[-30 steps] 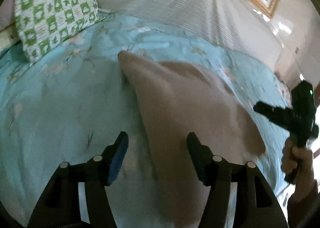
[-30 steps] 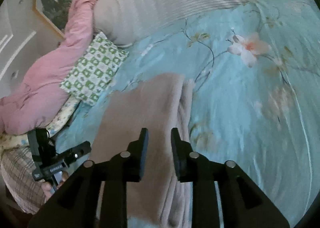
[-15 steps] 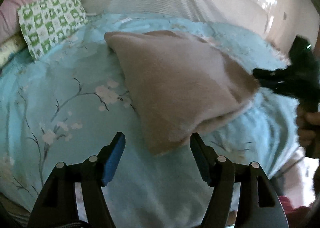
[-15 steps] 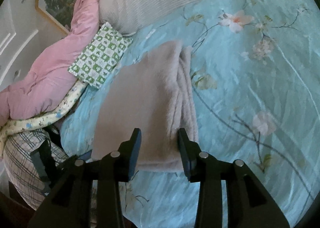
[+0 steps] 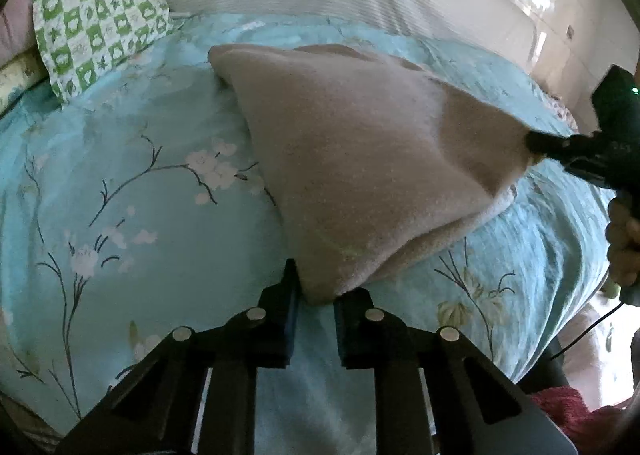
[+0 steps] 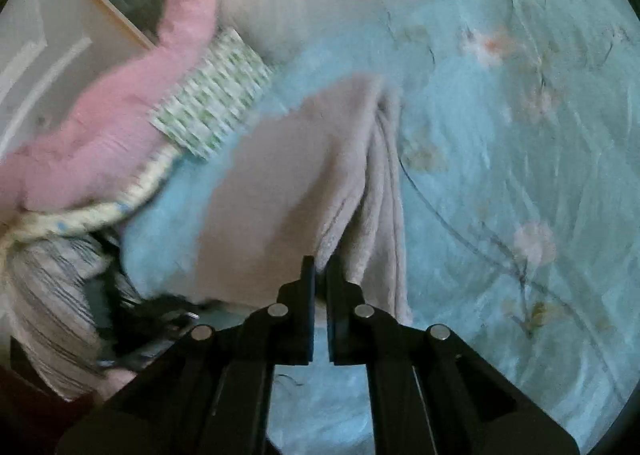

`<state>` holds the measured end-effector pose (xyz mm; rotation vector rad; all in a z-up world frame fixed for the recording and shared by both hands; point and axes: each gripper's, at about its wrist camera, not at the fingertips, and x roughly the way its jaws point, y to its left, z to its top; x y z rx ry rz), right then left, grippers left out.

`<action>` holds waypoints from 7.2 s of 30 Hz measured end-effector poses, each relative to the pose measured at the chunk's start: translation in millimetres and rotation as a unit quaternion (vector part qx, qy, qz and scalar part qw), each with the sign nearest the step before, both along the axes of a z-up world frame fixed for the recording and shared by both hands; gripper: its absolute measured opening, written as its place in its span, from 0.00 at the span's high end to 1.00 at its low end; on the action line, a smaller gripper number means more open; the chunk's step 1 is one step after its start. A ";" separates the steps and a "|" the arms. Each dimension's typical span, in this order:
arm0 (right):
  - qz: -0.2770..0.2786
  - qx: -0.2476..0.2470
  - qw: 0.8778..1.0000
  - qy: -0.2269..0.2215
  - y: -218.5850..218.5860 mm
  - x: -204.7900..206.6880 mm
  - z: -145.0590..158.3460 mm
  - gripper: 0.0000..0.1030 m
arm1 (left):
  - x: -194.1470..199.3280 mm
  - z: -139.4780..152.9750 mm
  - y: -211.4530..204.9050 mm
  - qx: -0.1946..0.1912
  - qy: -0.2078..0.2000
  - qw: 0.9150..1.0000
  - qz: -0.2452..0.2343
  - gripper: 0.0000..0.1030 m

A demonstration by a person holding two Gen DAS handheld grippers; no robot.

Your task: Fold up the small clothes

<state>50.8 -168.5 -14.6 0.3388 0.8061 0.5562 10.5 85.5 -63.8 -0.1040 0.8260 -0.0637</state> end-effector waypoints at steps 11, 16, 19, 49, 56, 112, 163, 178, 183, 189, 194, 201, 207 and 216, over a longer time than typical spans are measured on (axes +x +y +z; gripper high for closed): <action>-0.012 -0.075 0.996 0.055 -9.9 9.8 -38.1 0.95 | -1.1 -8.4 12.1 -0.045 0.021 0.999 -0.011 0.88; -0.024 -0.055 0.997 0.048 -16.9 2.4 -22.5 0.85 | -15.2 8.3 17.6 -0.044 0.023 0.998 -0.024 0.84; -0.045 -0.044 0.998 0.028 -26.3 -2.8 -6.0 0.82 | -22.1 34.7 25.3 -0.058 -0.009 0.997 -0.044 0.80; -0.004 -0.029 0.999 -0.021 41.6 71.1 11.0 0.83 | 78.2 70.8 38.2 -0.160 -0.046 0.985 -0.047 0.84; 0.007 -0.083 0.996 0.003 42.6 24.9 -16.4 0.83 | 40.0 28.4 -2.5 -0.115 0.006 0.989 -0.094 0.84; -0.087 -0.093 0.991 0.030 20.0 56.0 -36.0 0.88 | 93.8 25.4 42.3 -0.057 0.037 0.993 0.100 0.33; -0.028 -0.183 0.981 -0.056 69.5 -81.0 -14.7 0.17 | -22.0 27.1 -25.0 0.064 0.013 0.995 0.070 0.17; -0.011 -0.209 0.977 -0.041 88.0 -46.6 -17.5 0.15 | 13.7 38.5 -5.7 0.072 0.006 0.994 0.087 0.15; -0.014 -0.211 0.977 -0.028 88.0 -38.6 -22.4 0.15 | 19.1 34.0 -7.6 0.077 0.017 0.993 0.087 0.14; -0.010 -0.214 0.976 -0.029 88.2 -34.7 -19.0 0.14 | 19.9 31.4 -8.7 0.083 0.023 0.992 0.088 0.14; -0.007 -0.215 0.976 -0.029 88.8 -31.8 -17.8 0.14 | 21.3 31.6 -6.2 0.082 0.024 0.992 0.088 0.14; -0.007 -0.218 0.976 -0.026 92.4 -30.6 -17.7 0.13 | 21.1 32.7 -5.4 0.082 0.023 0.992 0.092 0.14; -0.008 -0.220 0.975 -0.025 93.0 -28.8 -18.0 0.13 | 20.9 33.0 -6.5 0.087 0.024 0.991 0.095 0.14; -0.005 -0.222 0.975 -0.026 91.6 -25.9 -17.7 0.13 | 20.7 33.9 -6.4 0.086 0.023 0.991 0.096 0.14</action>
